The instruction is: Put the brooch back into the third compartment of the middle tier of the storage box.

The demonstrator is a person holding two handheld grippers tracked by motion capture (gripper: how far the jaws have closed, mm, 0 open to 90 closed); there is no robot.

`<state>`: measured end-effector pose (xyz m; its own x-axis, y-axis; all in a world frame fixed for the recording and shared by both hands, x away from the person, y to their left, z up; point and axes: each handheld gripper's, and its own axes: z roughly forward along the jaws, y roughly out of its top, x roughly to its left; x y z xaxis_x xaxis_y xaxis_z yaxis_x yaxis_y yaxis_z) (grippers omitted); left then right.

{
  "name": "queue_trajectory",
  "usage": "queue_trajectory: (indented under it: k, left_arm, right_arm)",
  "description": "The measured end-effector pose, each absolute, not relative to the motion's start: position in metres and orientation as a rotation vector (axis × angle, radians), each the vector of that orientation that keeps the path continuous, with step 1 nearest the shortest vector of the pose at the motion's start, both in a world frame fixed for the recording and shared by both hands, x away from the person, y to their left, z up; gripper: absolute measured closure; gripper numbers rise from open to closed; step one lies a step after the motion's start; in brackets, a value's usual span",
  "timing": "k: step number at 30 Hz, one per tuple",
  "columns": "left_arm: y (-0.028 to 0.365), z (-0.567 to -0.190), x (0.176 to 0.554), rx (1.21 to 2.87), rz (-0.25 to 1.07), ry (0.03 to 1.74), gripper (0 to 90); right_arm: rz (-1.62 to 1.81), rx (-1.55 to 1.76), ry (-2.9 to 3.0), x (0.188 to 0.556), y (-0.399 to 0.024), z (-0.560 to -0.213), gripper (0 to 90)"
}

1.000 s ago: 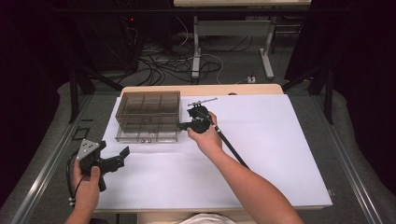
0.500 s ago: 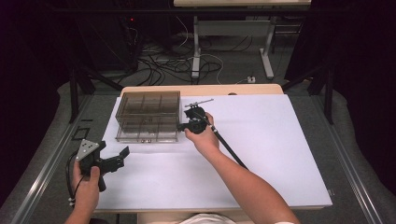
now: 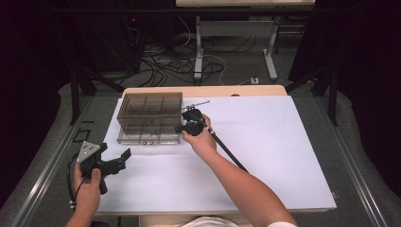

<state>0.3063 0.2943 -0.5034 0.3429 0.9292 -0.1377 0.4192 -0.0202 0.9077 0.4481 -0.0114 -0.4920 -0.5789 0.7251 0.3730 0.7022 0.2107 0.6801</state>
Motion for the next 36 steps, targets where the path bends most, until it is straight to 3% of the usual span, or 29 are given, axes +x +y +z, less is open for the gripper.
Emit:
queue_trajectory:
  k: [17,36]
  left_arm:
    - [0.296,-0.504,0.307,1.616,0.649,1.247,2.7]
    - [0.295,-0.504,0.307,1.613,0.648,1.249,2.7]
  right_arm:
    - [1.315,1.413,2.436,0.453,-0.003,-0.501,89.4]
    - [1.320,1.344,2.405,0.450,-0.006,-0.496,65.7]
